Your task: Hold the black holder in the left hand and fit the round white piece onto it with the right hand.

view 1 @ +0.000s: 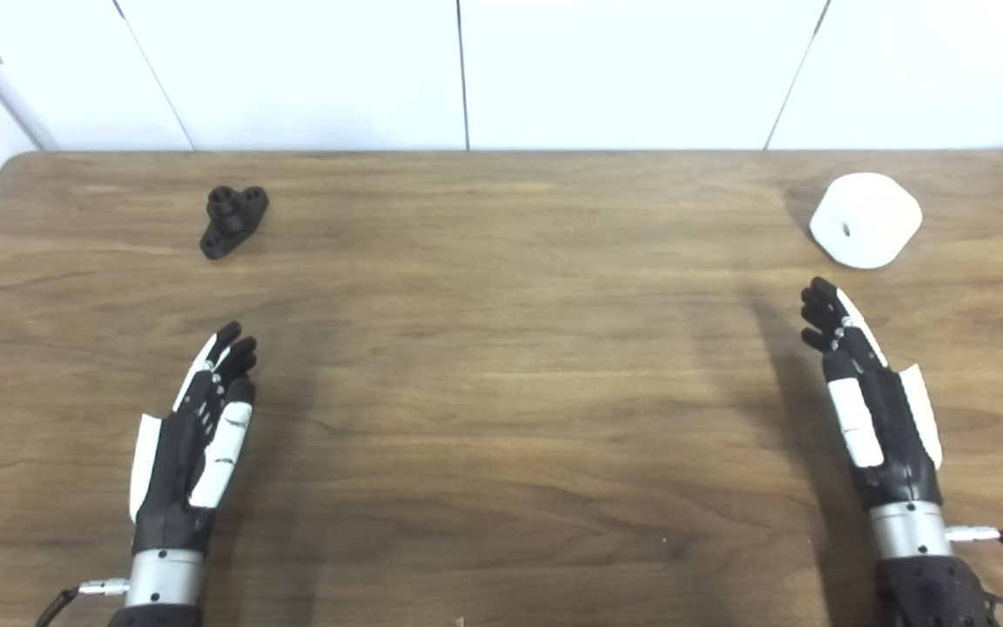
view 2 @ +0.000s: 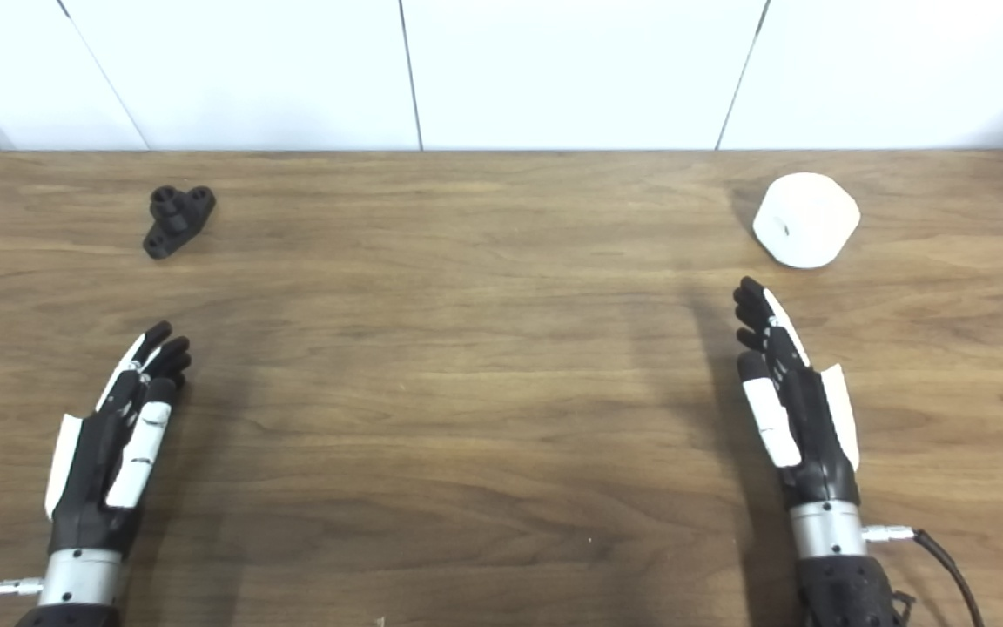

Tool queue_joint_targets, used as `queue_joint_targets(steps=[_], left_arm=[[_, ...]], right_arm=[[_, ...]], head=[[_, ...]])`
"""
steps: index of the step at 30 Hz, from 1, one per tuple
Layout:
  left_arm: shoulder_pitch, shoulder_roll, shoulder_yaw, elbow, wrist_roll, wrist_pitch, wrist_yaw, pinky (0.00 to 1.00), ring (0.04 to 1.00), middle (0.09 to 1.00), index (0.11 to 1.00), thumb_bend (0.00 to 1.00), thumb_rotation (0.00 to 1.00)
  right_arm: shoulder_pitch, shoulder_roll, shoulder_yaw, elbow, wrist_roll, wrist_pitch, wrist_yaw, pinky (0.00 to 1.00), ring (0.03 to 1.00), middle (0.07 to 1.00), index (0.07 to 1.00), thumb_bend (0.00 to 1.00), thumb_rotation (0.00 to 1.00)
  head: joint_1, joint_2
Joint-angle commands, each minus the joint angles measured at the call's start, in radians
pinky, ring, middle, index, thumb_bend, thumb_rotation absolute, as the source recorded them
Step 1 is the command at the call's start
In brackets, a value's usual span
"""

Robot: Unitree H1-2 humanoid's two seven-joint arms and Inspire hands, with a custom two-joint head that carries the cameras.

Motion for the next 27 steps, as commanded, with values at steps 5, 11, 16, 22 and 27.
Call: queue_joint_targets(steps=[5, 11, 16, 22, 27], left_arm=[[0.002, 0.014, 0.006, -0.002, -0.02, -0.02, -0.006, 0.94, 0.893, 0.905, 0.944, 0.48, 0.79], [0.002, 0.018, 0.005, -0.001, -0.028, -0.02, -0.01, 0.93, 0.891, 0.91, 0.945, 0.49, 0.78], [-0.003, 0.015, 0.004, 0.007, -0.032, -0.034, -0.012, 0.92, 0.902, 0.915, 0.952, 0.53, 0.79], [0.005, 0.015, -0.005, 0.026, -0.011, -0.085, -0.017, 0.92, 0.911, 0.924, 0.954, 0.51, 0.76], [0.015, 0.0, -0.012, 0.02, 0.016, -0.077, -0.01, 0.95, 0.921, 0.926, 0.95, 0.5, 0.75]], right_arm=[[0.081, 0.017, 0.016, -0.002, -0.002, -0.02, -0.016, 0.87, 0.913, 0.913, 0.924, 0.56, 1.0], [0.081, 0.016, 0.016, 0.001, -0.007, -0.025, -0.017, 0.87, 0.914, 0.914, 0.925, 0.56, 1.0], [0.08, 0.018, 0.015, 0.007, 0.001, -0.023, -0.018, 0.86, 0.911, 0.911, 0.924, 0.56, 0.99], [0.081, 0.007, 0.011, 0.022, 0.008, -0.04, -0.013, 0.86, 0.913, 0.911, 0.924, 0.57, 1.0], [0.08, -0.004, 0.006, 0.057, 0.021, -0.076, -0.011, 0.88, 0.917, 0.915, 0.927, 0.58, 1.0]], head=[[-0.002, 0.002], [-0.002, 0.002], [0.029, -0.016], [0.085, -0.053], [0.13, -0.088]])
